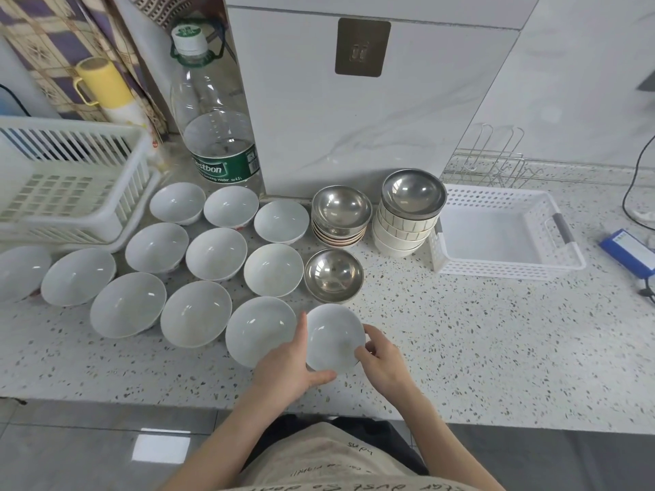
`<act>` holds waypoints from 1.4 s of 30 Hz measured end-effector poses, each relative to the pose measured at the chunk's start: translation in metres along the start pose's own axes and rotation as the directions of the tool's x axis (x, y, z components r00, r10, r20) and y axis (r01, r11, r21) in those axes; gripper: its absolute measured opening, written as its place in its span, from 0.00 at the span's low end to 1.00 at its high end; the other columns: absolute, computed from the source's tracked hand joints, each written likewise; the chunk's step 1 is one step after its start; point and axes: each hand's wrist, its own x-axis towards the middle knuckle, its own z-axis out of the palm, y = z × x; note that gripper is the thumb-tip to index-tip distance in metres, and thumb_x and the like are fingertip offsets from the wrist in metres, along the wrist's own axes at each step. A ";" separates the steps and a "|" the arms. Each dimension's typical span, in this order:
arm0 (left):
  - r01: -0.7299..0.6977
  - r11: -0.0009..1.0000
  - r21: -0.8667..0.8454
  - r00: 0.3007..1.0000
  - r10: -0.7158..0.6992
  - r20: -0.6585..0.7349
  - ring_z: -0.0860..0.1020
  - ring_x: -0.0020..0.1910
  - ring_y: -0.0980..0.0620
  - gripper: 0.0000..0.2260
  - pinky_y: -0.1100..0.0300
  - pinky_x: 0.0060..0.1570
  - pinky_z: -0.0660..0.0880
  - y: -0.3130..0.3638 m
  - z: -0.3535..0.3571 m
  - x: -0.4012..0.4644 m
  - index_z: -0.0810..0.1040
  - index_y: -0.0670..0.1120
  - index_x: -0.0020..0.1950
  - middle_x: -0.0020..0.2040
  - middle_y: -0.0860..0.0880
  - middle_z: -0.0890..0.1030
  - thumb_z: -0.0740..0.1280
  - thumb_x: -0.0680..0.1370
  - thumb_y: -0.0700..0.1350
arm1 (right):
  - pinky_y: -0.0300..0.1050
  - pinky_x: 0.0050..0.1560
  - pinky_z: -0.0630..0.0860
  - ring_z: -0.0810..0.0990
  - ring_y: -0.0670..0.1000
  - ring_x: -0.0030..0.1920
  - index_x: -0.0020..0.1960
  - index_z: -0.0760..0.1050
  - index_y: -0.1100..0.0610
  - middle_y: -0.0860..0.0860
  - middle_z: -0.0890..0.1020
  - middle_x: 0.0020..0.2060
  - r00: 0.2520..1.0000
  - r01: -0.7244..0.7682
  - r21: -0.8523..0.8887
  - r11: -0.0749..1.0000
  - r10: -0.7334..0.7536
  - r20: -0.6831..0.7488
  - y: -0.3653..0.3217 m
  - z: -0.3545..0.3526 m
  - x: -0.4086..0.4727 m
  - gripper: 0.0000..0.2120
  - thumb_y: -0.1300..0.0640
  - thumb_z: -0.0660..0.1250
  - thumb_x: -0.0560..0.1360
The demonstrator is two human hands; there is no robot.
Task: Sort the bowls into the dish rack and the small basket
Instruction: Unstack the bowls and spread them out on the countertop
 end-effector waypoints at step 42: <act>0.030 0.704 -0.709 0.953 -0.235 -0.193 0.76 0.21 0.62 0.29 0.66 0.23 0.71 0.079 -0.113 0.147 0.62 0.53 0.75 0.38 0.53 0.86 0.67 0.76 0.53 | 0.35 0.28 0.71 0.74 0.39 0.27 0.53 0.76 0.42 0.43 0.84 0.34 0.965 0.001 0.231 0.973 0.060 -0.256 -0.075 -0.070 0.080 0.07 0.48 0.61 0.78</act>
